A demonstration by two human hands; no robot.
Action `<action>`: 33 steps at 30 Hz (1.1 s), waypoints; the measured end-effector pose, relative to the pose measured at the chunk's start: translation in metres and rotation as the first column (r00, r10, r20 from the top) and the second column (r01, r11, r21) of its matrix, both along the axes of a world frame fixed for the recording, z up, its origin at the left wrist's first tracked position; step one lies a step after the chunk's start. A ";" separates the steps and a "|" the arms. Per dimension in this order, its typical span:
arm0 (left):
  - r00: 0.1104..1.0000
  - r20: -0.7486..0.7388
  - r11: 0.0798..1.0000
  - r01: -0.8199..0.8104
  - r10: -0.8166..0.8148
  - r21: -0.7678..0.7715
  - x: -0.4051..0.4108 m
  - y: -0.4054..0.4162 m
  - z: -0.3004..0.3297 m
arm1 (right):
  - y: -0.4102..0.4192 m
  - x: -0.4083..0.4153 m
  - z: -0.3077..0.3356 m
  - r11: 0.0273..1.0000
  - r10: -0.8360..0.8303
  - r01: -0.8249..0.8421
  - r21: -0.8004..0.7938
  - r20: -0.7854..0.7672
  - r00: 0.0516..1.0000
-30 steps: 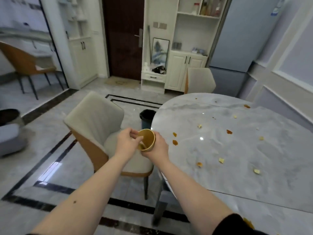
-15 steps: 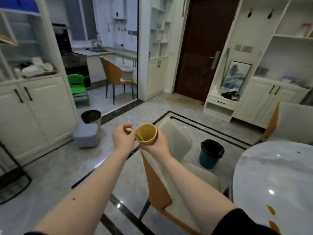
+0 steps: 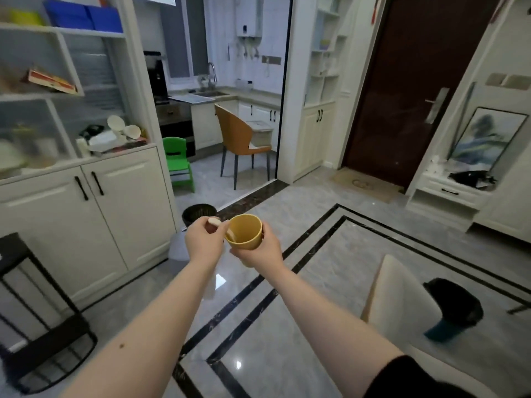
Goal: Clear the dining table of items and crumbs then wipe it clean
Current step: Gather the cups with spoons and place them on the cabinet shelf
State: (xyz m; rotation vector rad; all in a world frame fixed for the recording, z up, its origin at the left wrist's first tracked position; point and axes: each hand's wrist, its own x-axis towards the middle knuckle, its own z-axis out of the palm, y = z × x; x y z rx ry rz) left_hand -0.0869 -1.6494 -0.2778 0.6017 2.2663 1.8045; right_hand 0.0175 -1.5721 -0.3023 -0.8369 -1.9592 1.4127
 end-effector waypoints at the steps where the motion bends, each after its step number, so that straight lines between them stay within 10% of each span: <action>1: 1.000 -0.013 1.000 0.024 -0.024 -0.009 -0.021 0.016 0.003 | 0.012 -0.018 0.003 1.000 -0.025 0.025 -0.007 0.000 1.000; 33: 0.619 0.096 0.623 0.782 -0.780 0.014 -0.068 0.857 -0.003 | 0.748 -0.045 -0.007 0.655 -0.756 0.755 -0.034 -0.025 0.654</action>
